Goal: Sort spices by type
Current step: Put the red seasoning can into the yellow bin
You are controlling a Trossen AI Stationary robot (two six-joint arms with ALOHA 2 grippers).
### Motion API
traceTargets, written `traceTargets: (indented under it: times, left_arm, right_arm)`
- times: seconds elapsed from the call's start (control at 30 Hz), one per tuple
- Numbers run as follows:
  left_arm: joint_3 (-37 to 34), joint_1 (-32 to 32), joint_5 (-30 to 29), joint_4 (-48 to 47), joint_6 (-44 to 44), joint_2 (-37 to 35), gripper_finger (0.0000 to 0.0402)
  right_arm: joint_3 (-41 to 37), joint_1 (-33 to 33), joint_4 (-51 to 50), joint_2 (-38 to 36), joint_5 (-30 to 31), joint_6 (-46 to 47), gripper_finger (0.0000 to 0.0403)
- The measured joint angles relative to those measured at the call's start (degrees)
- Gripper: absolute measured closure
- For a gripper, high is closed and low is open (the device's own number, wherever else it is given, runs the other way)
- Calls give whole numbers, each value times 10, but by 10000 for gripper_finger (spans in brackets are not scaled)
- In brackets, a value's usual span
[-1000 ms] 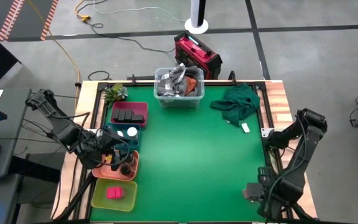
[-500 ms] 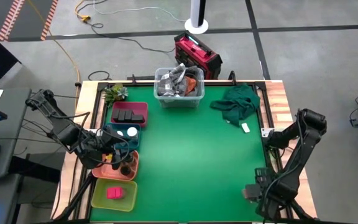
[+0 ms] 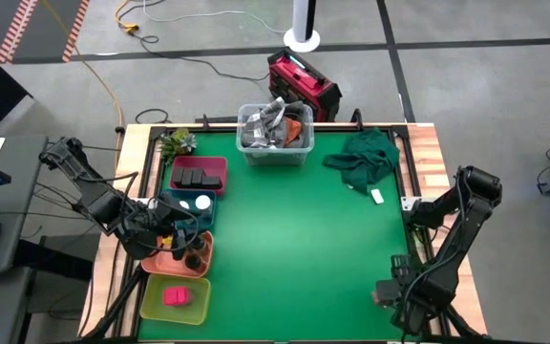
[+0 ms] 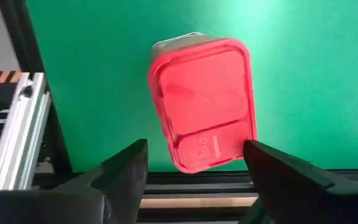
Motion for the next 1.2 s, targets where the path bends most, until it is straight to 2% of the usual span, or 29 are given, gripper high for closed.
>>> traceTargets:
  times: [0.23,0.43,0.63,0.97,1.2]
  left_arm:
    - [0,0,5,0,0,0,173]
    - [0,0,5,0,2,0,173]
    - [0,0,6,0,12,0,173]
    - [0,0,7,0,17,0,173]
    - [0,0,24,0,17,0,173]
  right_arm:
    - [5,0,-19,1,-21,-4,97]
    - [38,-4,-38,1,-22,-6,97]
    - [39,5,-34,2,-21,-6,92]
    - [35,-20,-31,4,-27,-24,7]
    - [35,-18,-17,39,-23,-79,28]
